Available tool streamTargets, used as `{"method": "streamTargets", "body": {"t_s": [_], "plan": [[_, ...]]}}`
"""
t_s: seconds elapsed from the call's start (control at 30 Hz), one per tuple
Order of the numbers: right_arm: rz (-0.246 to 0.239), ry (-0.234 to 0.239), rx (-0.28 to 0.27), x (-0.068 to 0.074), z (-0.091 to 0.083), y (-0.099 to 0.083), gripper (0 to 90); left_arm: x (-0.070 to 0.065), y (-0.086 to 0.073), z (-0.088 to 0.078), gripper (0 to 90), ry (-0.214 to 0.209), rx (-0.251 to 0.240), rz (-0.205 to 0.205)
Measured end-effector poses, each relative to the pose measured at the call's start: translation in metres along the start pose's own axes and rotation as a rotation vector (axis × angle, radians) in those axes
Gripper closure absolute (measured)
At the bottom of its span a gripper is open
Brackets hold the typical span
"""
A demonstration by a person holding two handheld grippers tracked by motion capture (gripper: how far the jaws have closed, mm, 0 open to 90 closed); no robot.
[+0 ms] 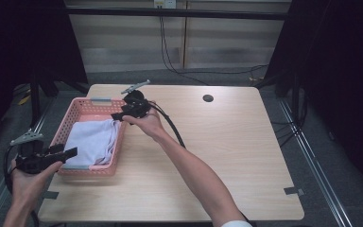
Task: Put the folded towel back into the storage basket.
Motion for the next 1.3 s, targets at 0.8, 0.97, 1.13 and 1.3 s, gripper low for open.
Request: {"method": "streamTargets", "body": {"t_s": [0.8,0.97,1.13,1.3], "plan": [[0.016,-0.116,-0.056,-0.052,-0.207,-0.142,40.8,-0.149,-0.004,0.110,27.6,-0.203,0.074,0.160],[0.052,-0.160,-0.045,-0.055,-0.246,-0.182,40.0,-0.178,-0.028,0.124,30.5,-0.247,0.151,0.225],[0.089,-0.218,0.000,-0.056,-0.279,-0.231,38.8,-0.186,-0.051,0.126,29.1,-0.239,0.150,0.184],[0.154,-0.264,-0.013,-0.068,-0.295,-0.259,34.7,-0.180,-0.066,0.124,30.0,-0.218,0.153,0.174]]}}
Point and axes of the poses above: each handheld gripper's, and its own axes: z roughly forward along the jaws, y roughly out of its top, x roughly to its left, the point moved 8 cm from there along z, roughly forward along the jaws, and after that the axes turned 8 degrees about -y, right-handed, at the moved point
